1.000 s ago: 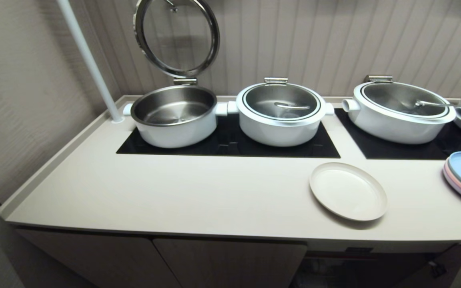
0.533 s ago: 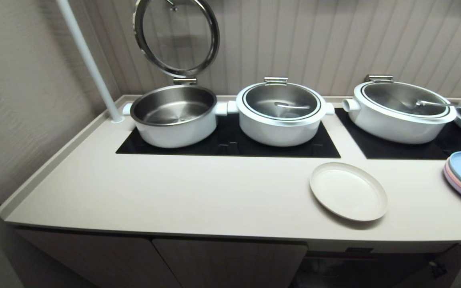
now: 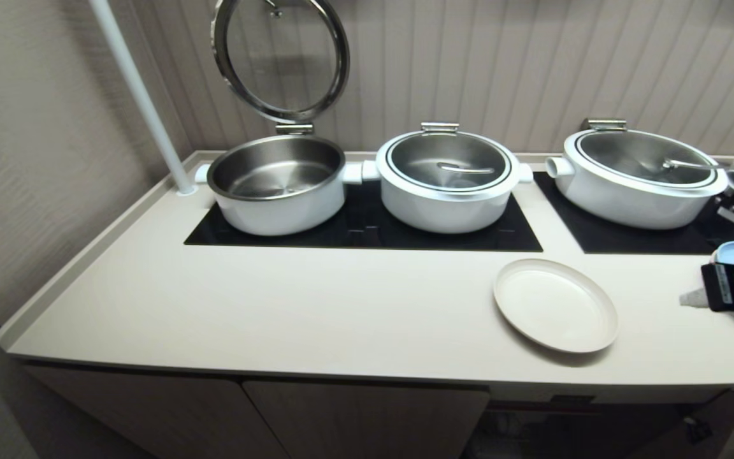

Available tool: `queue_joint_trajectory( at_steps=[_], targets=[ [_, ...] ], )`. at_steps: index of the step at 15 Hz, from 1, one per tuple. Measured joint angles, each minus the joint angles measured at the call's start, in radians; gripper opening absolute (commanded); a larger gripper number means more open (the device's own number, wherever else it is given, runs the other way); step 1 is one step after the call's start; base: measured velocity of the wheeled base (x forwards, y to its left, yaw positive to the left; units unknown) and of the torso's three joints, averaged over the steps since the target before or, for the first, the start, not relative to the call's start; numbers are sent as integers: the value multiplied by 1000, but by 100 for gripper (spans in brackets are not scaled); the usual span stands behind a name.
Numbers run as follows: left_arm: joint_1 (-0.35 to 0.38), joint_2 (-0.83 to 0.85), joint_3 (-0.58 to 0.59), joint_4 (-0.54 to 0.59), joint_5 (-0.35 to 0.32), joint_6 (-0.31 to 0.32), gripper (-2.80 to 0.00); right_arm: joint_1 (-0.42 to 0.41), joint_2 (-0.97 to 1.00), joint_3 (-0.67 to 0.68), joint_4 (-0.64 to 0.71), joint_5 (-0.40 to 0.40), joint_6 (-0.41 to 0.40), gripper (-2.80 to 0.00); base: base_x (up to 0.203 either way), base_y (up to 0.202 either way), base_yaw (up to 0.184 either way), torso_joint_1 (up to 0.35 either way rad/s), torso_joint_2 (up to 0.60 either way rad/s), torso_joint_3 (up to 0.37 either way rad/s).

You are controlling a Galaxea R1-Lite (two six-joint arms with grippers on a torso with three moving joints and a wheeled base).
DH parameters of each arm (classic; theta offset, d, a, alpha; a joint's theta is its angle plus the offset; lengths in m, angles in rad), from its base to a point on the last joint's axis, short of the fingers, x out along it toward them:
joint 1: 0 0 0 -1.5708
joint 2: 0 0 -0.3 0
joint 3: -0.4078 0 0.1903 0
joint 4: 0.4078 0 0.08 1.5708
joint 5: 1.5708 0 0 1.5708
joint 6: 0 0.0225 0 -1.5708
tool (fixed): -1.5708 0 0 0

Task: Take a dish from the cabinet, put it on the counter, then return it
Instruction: Pick up the plate from the table

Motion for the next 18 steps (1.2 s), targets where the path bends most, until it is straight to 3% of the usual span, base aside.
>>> queue_joint_trajectory(
  at_steps=[5, 11, 18],
  targets=[
    [0, 0, 0, 0, 0, 0, -280, -3, 143, -128, 23, 3, -86, -280, 0, 0, 0, 0, 0, 0],
    [0, 0, 0, 0, 0, 0, -280, -1, 285, -296, 140, 27, -185, -280, 0, 0, 0, 0, 0, 0],
    [0, 0, 0, 0, 0, 0, -280, 22, 384, -353, 149, 27, -235, -280, 0, 0, 0, 0, 0, 0]
  ],
)
